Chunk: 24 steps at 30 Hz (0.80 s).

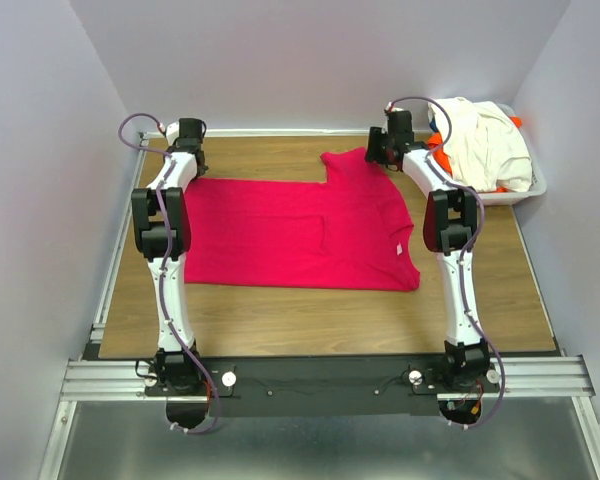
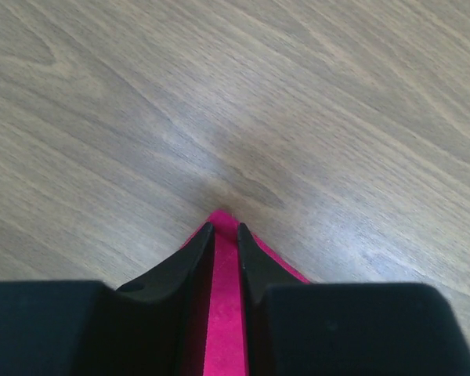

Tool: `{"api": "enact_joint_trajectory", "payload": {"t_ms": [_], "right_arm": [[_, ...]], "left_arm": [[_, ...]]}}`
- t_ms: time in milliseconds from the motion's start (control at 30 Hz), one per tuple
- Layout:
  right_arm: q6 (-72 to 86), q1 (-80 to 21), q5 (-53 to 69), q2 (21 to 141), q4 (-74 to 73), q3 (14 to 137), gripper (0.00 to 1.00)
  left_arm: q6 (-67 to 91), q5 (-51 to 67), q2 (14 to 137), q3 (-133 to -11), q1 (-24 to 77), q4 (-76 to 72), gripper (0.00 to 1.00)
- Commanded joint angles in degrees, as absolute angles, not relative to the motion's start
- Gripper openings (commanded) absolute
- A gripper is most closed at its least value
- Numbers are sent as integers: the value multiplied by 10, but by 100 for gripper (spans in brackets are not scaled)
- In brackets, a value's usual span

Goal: Fold and stack the t-shirts
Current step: Fold the tshirt

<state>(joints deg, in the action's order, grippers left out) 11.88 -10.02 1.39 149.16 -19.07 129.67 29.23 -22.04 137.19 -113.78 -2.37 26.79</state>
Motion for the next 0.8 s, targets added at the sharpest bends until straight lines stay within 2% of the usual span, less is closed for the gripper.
{"api": "enact_joint_trajectory", "payload": {"t_ms": [0, 100, 300, 433, 767], "right_arm": [[112, -103, 36, 1520, -192, 1318, 64], [113, -102, 38, 1528, -192, 1323, 65], [130, -103, 60, 1540, -192, 1328, 65], [145, -104, 69, 1542, -193, 1330, 64], [166, -107, 65, 1522, -193, 1296, 52]], "left_arm": [[299, -214, 1390, -1156, -22, 287, 22], [299, -213, 1389, -1155, -22, 289, 17], [292, -207, 1390, -1150, -22, 287, 0], [288, -203, 1387, -1145, -24, 281, 0], [287, -187, 1376, -1126, -28, 268, 0]]}}
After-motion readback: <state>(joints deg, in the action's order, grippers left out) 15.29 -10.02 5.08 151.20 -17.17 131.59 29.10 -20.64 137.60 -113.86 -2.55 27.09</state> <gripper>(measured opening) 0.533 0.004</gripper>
